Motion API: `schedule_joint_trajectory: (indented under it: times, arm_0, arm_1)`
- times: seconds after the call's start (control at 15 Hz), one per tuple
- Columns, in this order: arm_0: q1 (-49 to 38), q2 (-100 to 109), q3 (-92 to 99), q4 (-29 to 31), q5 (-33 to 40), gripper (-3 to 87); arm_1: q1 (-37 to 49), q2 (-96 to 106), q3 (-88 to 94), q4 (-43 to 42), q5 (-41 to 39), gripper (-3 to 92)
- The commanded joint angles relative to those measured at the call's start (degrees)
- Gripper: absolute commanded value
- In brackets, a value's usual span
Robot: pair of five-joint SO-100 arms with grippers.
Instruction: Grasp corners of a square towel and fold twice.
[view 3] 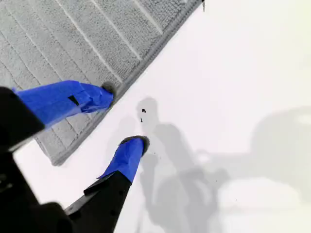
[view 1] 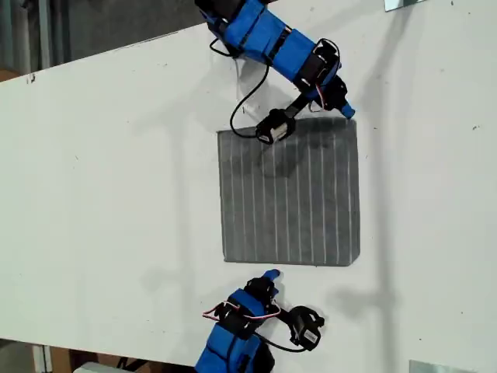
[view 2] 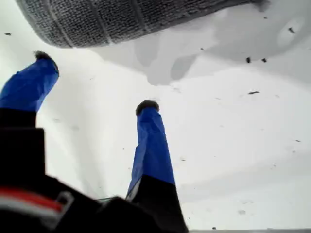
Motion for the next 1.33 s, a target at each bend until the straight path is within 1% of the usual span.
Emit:
schedule_joint_trajectory:
  times: [0.0, 0.07, 0.2, 0.4, 0.47, 0.6, 0.67, 0.73, 0.87, 0.93, 1.0, 1.07, 1.13, 1.2, 1.27]
  arm_0:
    - [0.6, -0.4, -1.8, -3.0, 0.2, 18.2]
    - [0.6, -0.7, -1.8, -3.4, 0.2, 18.2]
    - [1.0, -1.6, -1.7, -4.4, 0.1, 18.3]
    - [1.6, -2.0, -1.5, -5.1, 0.0, 18.1]
    - [1.8, -1.2, -1.4, -4.1, -0.4, 18.1]
    - [2.7, 1.3, 0.3, -3.4, -1.7, 17.9]
    - [3.0, 2.2, 1.7, -3.8, -2.1, 17.9]
    - [3.3, 2.8, 2.9, -4.7, -2.2, 17.8]
    - [4.6, 2.7, 4.2, -7.6, -2.9, 17.8]
    - [6.2, 1.6, 1.9, -6.9, -4.5, 17.5]
    - [7.9, -2.2, -6.8, 0.4, -5.8, 17.9]
    - [8.9, -10.3, -21.8, 11.7, -5.1, 18.9]
    - [9.1, -20.6, -38.2, 20.7, -2.2, 19.5]
    - [8.8, -29.8, -50.8, 24.5, 1.8, 20.2]
    - [8.3, -34.6, -55.6, 23.4, 4.0, 20.2]
  arm_1:
    - [-0.6, -4.6, -8.4, -2.4, -0.4, 36.1]
    - [0.1, -7.1, -10.0, -4.9, -2.2, 36.1]
    - [2.0, -9.9, -11.2, -6.7, -4.8, 36.0]
    - [6.2, -11.3, -11.2, -4.3, -8.3, 35.6]
    - [7.7, -10.9, -11.2, -3.1, -9.9, 35.4]
    - [9.8, -11.3, -11.4, -4.3, -12.8, 33.5]
    - [10.2, -12.0, -11.4, -5.4, -13.3, 23.1]
    - [10.3, -12.5, -11.4, -5.9, -12.7, -0.1]
    - [10.1, -13.5, -12.7, -5.7, -11.1, -0.2]
    - [9.9, -13.5, -13.1, -5.3, -10.8, -0.2]
    - [10.0, -13.4, -13.2, -4.9, -10.8, -0.2]
    - [10.3, -13.4, -13.2, -4.8, -11.0, -0.2]
    - [10.4, -13.5, -13.2, -4.9, -11.3, -0.2]
    - [10.5, -13.6, -14.0, -4.9, -11.8, -0.2]
    - [10.5, -14.6, -17.1, -3.8, -13.3, -0.2]
